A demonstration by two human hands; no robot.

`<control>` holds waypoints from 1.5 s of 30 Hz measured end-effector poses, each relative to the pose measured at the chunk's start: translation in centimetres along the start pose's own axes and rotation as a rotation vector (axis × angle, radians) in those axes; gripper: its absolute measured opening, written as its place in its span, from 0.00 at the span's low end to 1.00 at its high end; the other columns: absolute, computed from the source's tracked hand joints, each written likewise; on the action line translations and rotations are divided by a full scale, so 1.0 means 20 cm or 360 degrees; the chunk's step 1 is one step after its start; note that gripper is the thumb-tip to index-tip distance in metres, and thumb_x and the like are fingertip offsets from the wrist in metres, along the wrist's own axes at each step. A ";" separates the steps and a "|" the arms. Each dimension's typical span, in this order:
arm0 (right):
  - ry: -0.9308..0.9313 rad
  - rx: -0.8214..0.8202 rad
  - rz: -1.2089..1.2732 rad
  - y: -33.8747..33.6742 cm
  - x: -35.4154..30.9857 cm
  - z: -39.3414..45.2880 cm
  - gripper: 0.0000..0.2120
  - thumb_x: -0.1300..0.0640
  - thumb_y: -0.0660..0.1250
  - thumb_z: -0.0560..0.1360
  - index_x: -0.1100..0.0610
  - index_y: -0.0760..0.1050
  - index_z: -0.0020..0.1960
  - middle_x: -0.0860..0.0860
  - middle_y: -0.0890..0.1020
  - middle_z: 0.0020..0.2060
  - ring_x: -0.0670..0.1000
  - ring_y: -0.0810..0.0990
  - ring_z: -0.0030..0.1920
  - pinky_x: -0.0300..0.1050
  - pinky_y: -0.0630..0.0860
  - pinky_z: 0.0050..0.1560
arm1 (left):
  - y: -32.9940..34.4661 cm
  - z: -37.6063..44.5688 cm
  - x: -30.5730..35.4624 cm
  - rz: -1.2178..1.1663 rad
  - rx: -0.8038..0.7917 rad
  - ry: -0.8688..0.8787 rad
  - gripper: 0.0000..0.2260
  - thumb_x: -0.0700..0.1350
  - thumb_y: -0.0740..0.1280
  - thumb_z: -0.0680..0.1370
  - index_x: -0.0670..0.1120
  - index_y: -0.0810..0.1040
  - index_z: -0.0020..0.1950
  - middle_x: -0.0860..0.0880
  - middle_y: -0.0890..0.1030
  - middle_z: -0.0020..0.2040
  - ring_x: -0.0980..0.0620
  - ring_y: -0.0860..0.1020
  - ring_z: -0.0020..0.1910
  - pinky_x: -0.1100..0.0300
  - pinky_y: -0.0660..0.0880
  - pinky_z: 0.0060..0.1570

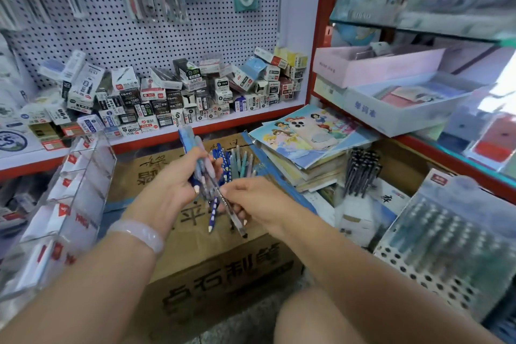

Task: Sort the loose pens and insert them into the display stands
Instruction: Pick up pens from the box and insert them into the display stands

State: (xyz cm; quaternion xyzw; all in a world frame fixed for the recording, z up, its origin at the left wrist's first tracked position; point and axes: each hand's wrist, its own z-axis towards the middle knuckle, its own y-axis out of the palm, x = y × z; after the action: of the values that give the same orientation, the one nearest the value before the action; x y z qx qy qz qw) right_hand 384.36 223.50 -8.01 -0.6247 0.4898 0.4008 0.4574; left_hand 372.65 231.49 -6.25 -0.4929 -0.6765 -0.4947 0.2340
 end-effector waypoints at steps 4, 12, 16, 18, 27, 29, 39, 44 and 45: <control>0.0031 -0.0103 -0.0018 -0.18 0.01 -0.23 0.05 0.58 0.61 0.79 0.57 0.76 0.49 0.51 0.79 0.35 0.41 0.69 0.25 0.32 0.66 0.26 | 0.04 -0.08 -0.02 -0.0082 0.0039 0.0025 0.06 0.37 0.60 0.79 0.40 0.69 0.41 0.41 0.79 0.32 0.52 0.79 0.23 0.56 0.80 0.29; -0.0137 0.0517 0.0481 -0.51 0.05 -0.48 0.02 0.66 0.59 0.78 0.62 0.68 0.50 0.54 0.80 0.35 0.47 0.79 0.31 0.35 0.77 0.33 | 0.30 -0.27 -0.33 0.0695 -0.0085 0.0206 0.05 0.40 0.67 0.76 0.44 0.71 0.44 0.49 0.72 0.24 0.54 0.70 0.23 0.62 0.69 0.25; -0.0262 0.0741 0.0574 -0.65 0.09 -0.53 0.03 0.68 0.60 0.77 0.61 0.69 0.46 0.53 0.80 0.33 0.46 0.80 0.29 0.34 0.77 0.31 | 0.47 -0.37 -0.53 0.0957 -0.0359 0.0249 0.06 0.43 0.68 0.76 0.45 0.72 0.48 0.51 0.73 0.25 0.53 0.70 0.25 0.60 0.70 0.28; -0.0265 0.0800 0.0575 -0.70 0.13 -0.53 0.05 0.67 0.60 0.77 0.60 0.70 0.45 0.55 0.81 0.37 0.46 0.81 0.31 0.35 0.78 0.34 | 0.54 -0.40 -0.60 0.0921 -0.0494 0.0235 0.05 0.42 0.66 0.77 0.44 0.72 0.50 0.51 0.76 0.27 0.55 0.68 0.22 0.63 0.68 0.23; -0.0315 0.0971 0.0496 -0.91 0.23 -0.51 0.09 0.58 0.62 0.79 0.65 0.74 0.51 0.60 0.82 0.42 0.46 0.81 0.33 0.34 0.79 0.35 | 0.61 -0.32 -0.78 0.0894 -0.0492 0.0260 0.06 0.41 0.65 0.78 0.41 0.71 0.52 0.51 0.79 0.31 0.55 0.68 0.21 0.64 0.68 0.20; -0.0330 0.1029 0.0479 -0.95 0.24 -0.48 0.11 0.58 0.62 0.79 0.66 0.73 0.53 0.57 0.81 0.37 0.45 0.81 0.31 0.33 0.78 0.33 | 0.62 -0.30 -0.81 0.0925 -0.0461 0.0259 0.08 0.41 0.65 0.78 0.40 0.71 0.54 0.50 0.79 0.33 0.54 0.68 0.22 0.64 0.68 0.21; -0.0245 0.1432 -0.0492 -1.16 0.34 -0.22 0.04 0.56 0.60 0.80 0.57 0.69 0.49 0.53 0.82 0.37 0.50 0.83 0.39 0.51 0.80 0.47 | 0.54 -0.13 -0.90 0.0853 -0.0238 0.0190 0.07 0.44 0.63 0.79 0.43 0.73 0.43 0.46 0.73 0.29 0.53 0.72 0.22 0.61 0.69 0.24; -0.0115 0.1280 -0.0837 -1.13 0.46 -0.07 0.07 0.56 0.59 0.80 0.61 0.69 0.52 0.59 0.82 0.41 0.53 0.83 0.40 0.55 0.79 0.49 | 0.53 -0.11 -0.89 0.0855 -0.0293 0.0182 0.05 0.45 0.62 0.79 0.44 0.72 0.45 0.46 0.71 0.29 0.52 0.70 0.26 0.65 0.69 0.21; -0.0104 0.1275 -0.0851 -1.12 0.48 -0.05 0.08 0.56 0.58 0.80 0.61 0.69 0.52 0.59 0.82 0.41 0.54 0.83 0.41 0.55 0.79 0.49 | 0.53 -0.11 -0.89 0.0853 -0.0304 0.0185 0.05 0.45 0.62 0.79 0.44 0.73 0.46 0.46 0.71 0.29 0.52 0.70 0.26 0.66 0.68 0.21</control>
State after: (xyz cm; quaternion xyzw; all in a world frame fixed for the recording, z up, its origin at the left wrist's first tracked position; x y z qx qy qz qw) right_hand 408.32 222.38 -12.77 -0.4905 0.4131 0.0684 0.7643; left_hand 389.02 222.01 -14.99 -0.6447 -0.4578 -0.5042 0.3472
